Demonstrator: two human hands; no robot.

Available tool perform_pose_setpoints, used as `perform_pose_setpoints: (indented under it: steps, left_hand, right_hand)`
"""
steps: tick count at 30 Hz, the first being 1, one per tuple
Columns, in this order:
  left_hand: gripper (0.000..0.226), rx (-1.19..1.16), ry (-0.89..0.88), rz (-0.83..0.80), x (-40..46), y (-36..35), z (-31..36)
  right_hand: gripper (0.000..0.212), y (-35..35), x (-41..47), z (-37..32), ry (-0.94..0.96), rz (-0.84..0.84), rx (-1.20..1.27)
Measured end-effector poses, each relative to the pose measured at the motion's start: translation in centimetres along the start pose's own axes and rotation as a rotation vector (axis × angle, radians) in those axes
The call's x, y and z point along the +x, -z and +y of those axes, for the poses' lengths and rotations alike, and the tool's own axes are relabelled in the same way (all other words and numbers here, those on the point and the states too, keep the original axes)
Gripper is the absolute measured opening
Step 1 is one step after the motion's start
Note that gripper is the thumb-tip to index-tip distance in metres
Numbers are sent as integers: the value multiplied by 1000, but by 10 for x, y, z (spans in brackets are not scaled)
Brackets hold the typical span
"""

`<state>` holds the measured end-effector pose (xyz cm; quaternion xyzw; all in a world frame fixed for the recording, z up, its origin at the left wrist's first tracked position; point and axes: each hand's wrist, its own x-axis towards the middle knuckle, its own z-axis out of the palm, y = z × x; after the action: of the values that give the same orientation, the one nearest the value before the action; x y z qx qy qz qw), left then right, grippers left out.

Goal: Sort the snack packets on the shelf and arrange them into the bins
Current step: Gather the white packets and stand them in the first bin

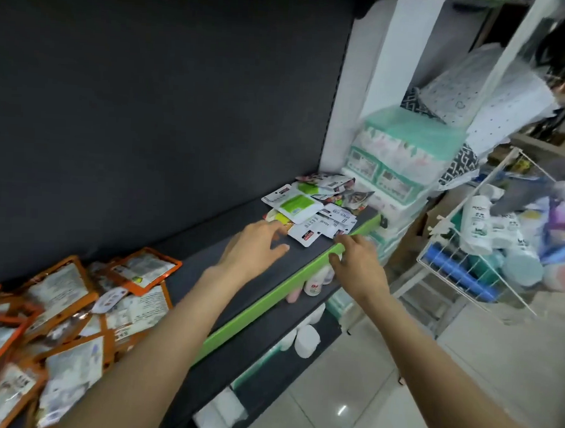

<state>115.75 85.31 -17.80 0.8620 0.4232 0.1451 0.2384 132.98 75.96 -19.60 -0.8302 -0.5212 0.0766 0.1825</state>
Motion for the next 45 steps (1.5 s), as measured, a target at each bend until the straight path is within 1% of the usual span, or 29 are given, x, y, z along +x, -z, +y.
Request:
perform_pose_setpoints:
  steps: [6,10,12,15,17,20,22,24,27,30,32,35,38,40,41,43,45]
  left_hand:
    - [31,47,183,1,79,-61,23]
    - [32,92,265,14,117,-92,29]
    - [36,130,275,-3,137,-105,30]
    - [52,152,259,-80,167,-119,26]
    - [69,152,258,-125,188,-128,20]
    - [98,202,277,-201,217,-142,12]
    - [106,219,296,-218,234,-151,9]
    - [104,190,330,-180,249,-156,5]
    - [88,170,383,-130,258,-162,0]
    - [71,258,362,-129,253,-165,0]
    - [63,287,334,-113,245,-163,-2]
    - [54,210,321,-111,230,-160,-8]
    - [44,60,369,-41,223,-156,-12]
    - [46,30,431,39,229,-151,-18]
    - [53,21,475,65,233,-149,-22]
    - [73,12,585,64,243,-147,-30]
    - [95,-10,687,29,252,-148,-39]
  right_hand:
    - [43,8,94,83,78,-147,-27]
    - [44,5,140,116,124,-229,-53]
    - [48,1,163,125,165,-231,-63]
    - [56,-7,198,132,181,-216,-40]
    - [60,-13,219,137,178,-227,-41]
    - [65,-23,247,147,216,-287,-47]
    - [65,-28,264,153,266,-317,-61]
    - [65,-31,279,155,304,-324,-56]
    - [71,-35,302,156,337,-360,-71]
    - [76,-39,326,154,359,-395,-75]
    - [77,-44,341,150,371,-422,-82]
    - [73,-58,356,148,407,-430,-141]
    - [66,-69,362,148,446,-345,-208]
    - [60,-71,367,145,490,-304,-296]
    - [55,-70,369,144,522,-294,-333]
    - [42,-72,373,144,601,-271,-374]
    - [34,-73,375,146,651,-269,-404]
